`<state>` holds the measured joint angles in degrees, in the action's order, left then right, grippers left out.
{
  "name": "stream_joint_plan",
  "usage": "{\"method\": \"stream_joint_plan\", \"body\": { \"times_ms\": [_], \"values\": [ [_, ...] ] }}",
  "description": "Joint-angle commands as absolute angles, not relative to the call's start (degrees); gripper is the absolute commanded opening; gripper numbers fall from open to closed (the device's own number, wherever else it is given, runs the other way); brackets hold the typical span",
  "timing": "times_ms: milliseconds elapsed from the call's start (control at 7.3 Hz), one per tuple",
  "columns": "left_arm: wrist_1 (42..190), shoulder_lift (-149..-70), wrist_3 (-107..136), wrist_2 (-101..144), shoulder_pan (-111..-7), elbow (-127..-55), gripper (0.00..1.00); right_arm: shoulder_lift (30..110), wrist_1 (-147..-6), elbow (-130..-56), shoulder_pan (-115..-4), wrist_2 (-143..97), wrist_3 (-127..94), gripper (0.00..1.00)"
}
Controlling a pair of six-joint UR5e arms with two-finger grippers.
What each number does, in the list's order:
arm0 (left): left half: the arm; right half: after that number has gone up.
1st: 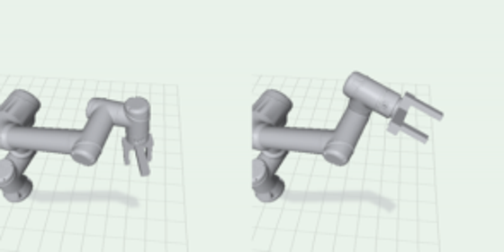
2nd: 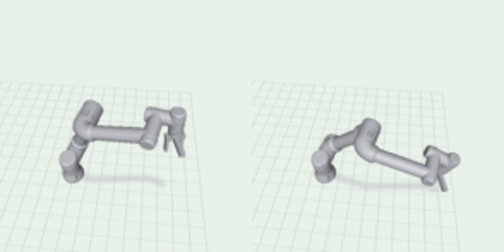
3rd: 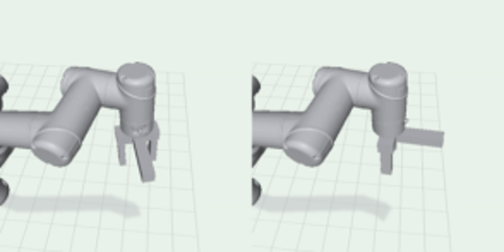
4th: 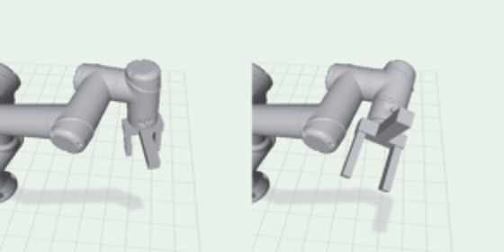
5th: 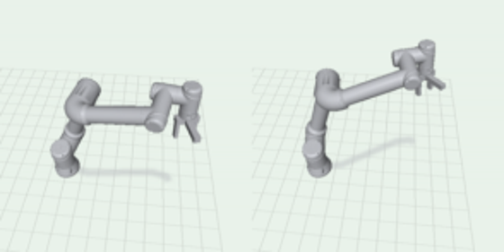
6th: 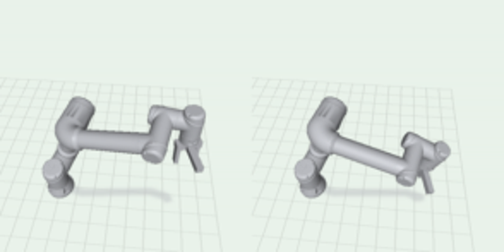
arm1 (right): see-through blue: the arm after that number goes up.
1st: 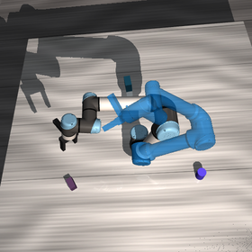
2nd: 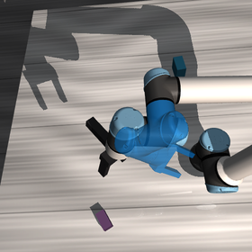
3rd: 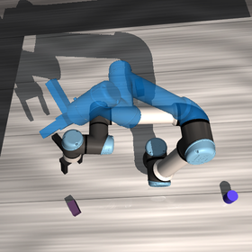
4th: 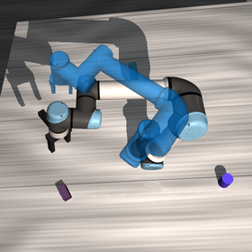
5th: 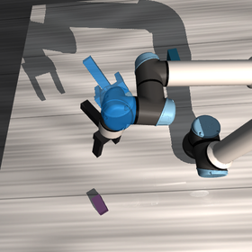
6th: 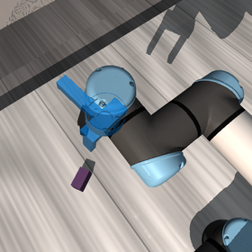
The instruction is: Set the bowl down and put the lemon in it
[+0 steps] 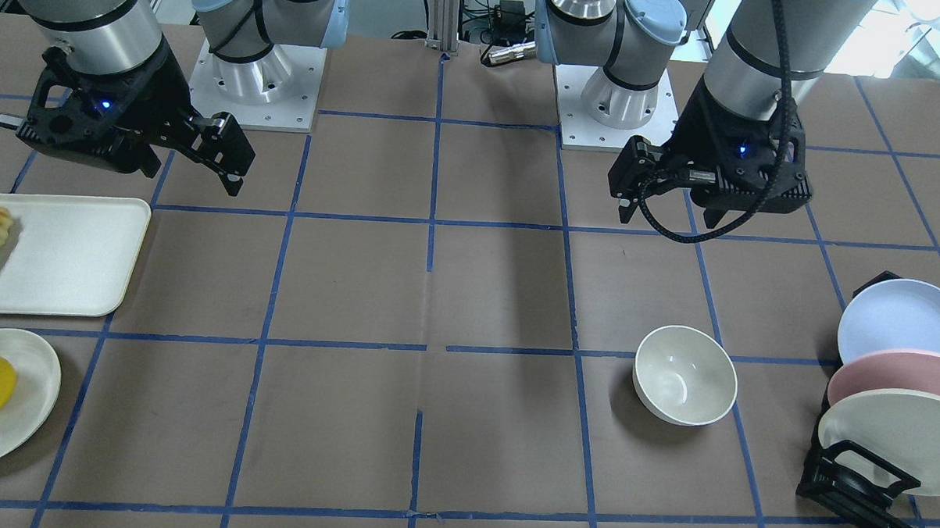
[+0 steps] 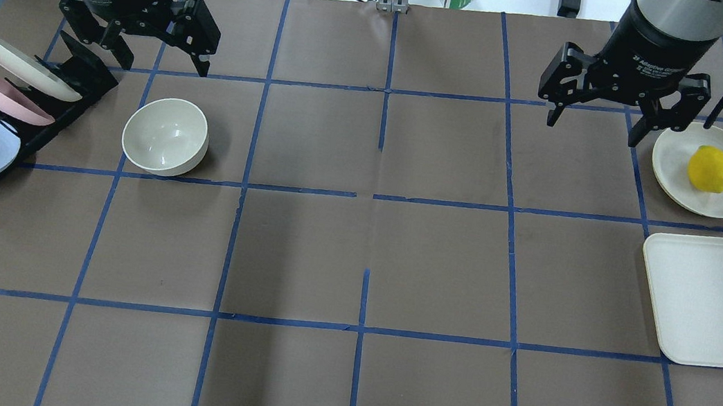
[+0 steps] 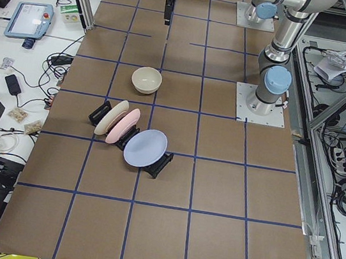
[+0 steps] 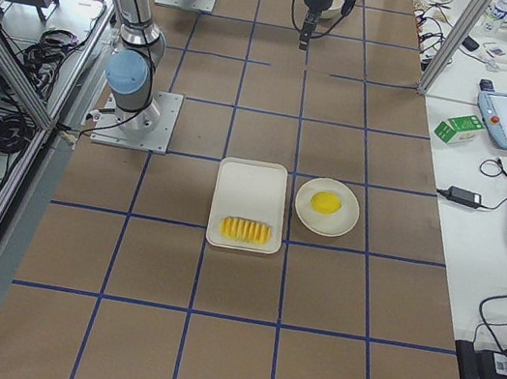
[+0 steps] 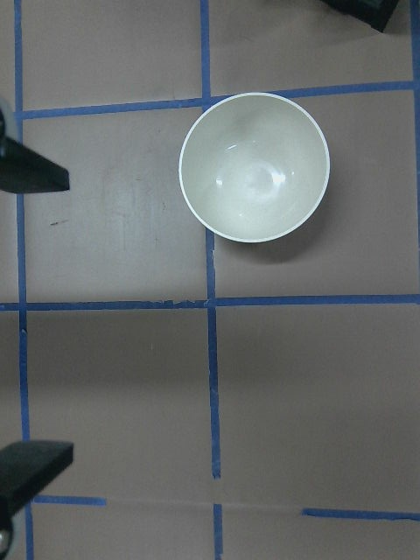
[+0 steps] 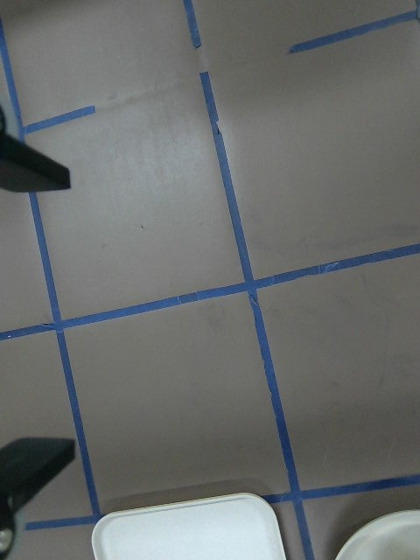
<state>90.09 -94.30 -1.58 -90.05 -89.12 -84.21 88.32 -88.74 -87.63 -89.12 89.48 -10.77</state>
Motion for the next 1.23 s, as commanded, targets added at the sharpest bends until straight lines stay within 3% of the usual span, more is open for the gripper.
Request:
{"method": "stream_joint_plan", "body": {
  "times_ms": [0,685,1096],
  "values": [
    [90.35,-94.39,-1.67,-90.0,-89.12,-84.11,1.0,88.33,-88.68,-87.71,-89.03,89.47,-10.72,1.0],
    [82.81,-103.95,-13.69,-87.01,-75.51,-85.69,1.0,87.63,-90.17,-89.38,-87.11,89.47,-7.5,1.0],
    [68.43,-111.24,-21.45,-86.92,-69.96,-93.04,1.0,80.88,-100.69,-89.3,-73.62,89.39,17.59,1.0]
  ]
}}
